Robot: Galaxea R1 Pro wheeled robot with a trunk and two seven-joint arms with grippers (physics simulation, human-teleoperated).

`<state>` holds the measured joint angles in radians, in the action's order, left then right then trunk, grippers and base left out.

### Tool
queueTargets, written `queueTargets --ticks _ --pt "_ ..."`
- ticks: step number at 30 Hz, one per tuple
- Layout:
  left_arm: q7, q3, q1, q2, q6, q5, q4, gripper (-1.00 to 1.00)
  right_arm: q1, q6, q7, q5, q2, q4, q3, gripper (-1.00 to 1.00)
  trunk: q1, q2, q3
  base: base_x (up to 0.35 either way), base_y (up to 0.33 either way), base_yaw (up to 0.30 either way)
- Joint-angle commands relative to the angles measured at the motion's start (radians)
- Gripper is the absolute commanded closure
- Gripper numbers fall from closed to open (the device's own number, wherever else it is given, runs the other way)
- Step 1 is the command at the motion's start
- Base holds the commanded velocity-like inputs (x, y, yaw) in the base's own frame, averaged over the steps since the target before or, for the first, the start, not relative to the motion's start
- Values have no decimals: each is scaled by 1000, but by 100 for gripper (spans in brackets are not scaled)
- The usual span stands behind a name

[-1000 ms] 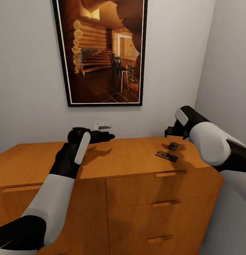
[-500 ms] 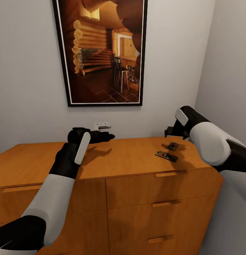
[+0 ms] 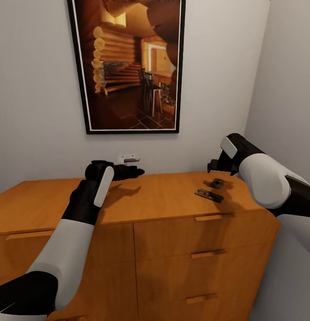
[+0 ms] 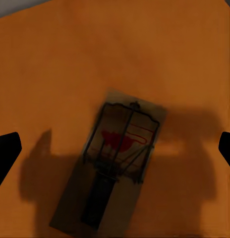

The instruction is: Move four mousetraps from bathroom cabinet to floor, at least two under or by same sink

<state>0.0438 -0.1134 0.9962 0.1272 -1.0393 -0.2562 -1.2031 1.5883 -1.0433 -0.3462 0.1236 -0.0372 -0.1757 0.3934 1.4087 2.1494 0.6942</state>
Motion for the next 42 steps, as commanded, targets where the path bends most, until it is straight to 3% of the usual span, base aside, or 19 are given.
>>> queueTargets --ticks 1,42 --pt "5 0 1 0 -4 -6 0 -100 1 -4 1 10 0 -1 8 -100 0 1 1 -98 0 0" --pt "5 0 1 0 -5 -5 3 -100 1 -4 1 10 0 -1 8 -100 0 1 1 -11 0 0"
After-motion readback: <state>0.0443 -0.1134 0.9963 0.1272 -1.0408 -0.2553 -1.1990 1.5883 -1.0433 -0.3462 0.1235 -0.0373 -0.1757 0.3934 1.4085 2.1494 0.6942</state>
